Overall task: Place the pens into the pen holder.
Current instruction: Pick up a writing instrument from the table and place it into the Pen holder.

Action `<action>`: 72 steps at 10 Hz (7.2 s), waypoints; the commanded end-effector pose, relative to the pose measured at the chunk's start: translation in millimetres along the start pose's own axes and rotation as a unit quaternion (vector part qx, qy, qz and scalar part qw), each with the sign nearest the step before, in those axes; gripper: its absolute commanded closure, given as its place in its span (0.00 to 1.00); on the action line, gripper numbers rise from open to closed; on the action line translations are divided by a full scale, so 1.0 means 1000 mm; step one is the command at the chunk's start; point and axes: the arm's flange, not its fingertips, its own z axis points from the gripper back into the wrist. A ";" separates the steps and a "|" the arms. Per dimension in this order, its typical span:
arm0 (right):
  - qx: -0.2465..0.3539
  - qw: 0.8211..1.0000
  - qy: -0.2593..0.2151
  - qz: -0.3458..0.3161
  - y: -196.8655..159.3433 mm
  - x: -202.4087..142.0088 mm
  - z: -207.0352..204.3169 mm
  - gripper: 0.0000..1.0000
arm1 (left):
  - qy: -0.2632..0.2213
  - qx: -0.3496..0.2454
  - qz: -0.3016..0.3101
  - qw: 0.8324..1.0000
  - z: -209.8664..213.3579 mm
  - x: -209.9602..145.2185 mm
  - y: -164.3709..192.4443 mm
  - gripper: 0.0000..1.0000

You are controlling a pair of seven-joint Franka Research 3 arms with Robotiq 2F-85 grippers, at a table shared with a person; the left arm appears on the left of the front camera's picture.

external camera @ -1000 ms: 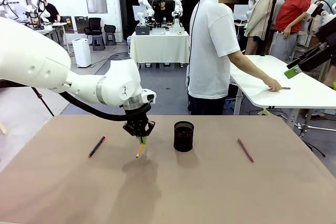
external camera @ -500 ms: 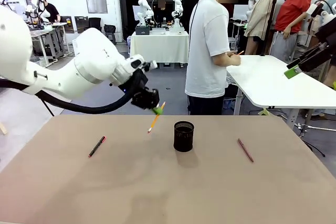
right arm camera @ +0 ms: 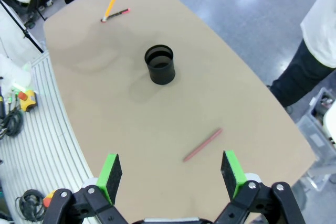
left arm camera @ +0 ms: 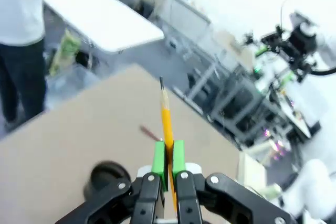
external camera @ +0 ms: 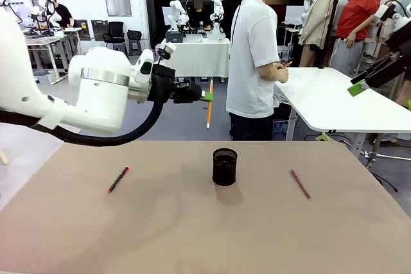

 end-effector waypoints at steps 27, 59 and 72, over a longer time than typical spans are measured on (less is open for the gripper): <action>0.003 1.000 -0.005 0.004 0.001 0.001 0.001 0.00 | -0.053 -0.034 -0.157 0.986 -0.043 -0.062 0.086 0.00; 0.035 0.998 0.054 -0.029 0.015 0.029 -0.037 0.00 | 0.206 0.056 -0.281 0.935 0.211 0.075 -0.011 0.00; -0.169 0.943 0.246 -0.149 -0.015 -0.017 -0.185 0.00 | 0.206 0.056 -0.281 0.935 0.211 0.075 -0.011 0.00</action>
